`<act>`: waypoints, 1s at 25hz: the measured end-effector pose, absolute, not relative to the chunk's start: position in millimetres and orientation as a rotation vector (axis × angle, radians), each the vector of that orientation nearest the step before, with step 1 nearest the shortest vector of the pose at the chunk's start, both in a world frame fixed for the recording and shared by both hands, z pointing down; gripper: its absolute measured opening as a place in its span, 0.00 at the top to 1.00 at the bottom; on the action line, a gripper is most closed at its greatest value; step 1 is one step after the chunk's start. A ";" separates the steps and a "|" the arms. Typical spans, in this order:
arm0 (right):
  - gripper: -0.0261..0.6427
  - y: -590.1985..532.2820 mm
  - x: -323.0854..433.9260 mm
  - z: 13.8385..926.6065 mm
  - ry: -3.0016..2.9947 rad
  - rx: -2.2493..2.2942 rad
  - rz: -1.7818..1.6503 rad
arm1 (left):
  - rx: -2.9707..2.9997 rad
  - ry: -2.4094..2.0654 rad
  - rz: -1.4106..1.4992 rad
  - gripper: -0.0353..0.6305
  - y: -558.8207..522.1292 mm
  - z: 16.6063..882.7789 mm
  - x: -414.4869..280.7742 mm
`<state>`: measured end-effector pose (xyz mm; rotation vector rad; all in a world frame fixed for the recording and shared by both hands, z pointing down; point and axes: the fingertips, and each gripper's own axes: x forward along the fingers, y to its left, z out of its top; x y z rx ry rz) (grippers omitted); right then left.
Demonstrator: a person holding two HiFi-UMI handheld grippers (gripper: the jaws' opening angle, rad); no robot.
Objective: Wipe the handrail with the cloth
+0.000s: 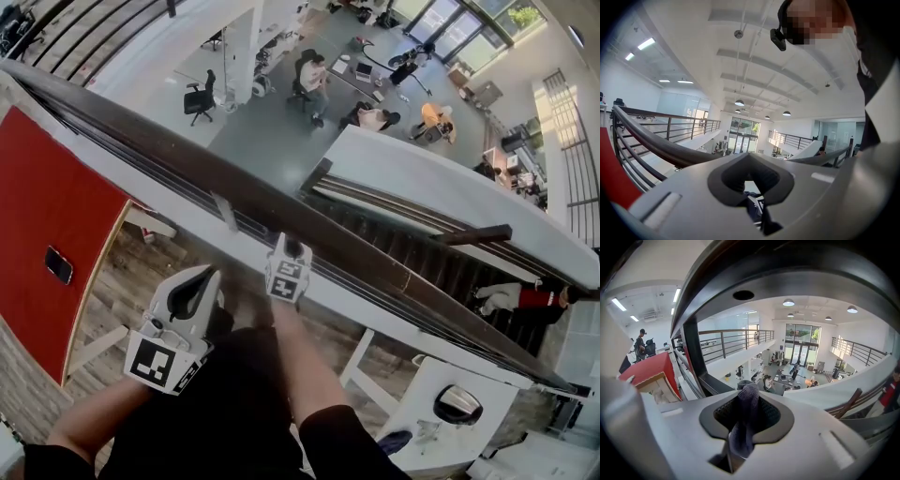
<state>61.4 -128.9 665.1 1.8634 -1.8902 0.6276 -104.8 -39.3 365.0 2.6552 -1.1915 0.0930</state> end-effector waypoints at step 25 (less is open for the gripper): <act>0.86 -85.9 123.3 663.7 -1.815 1.882 0.634 | 2.697 -1.149 0.123 0.95 -3.2 361.5 -51.0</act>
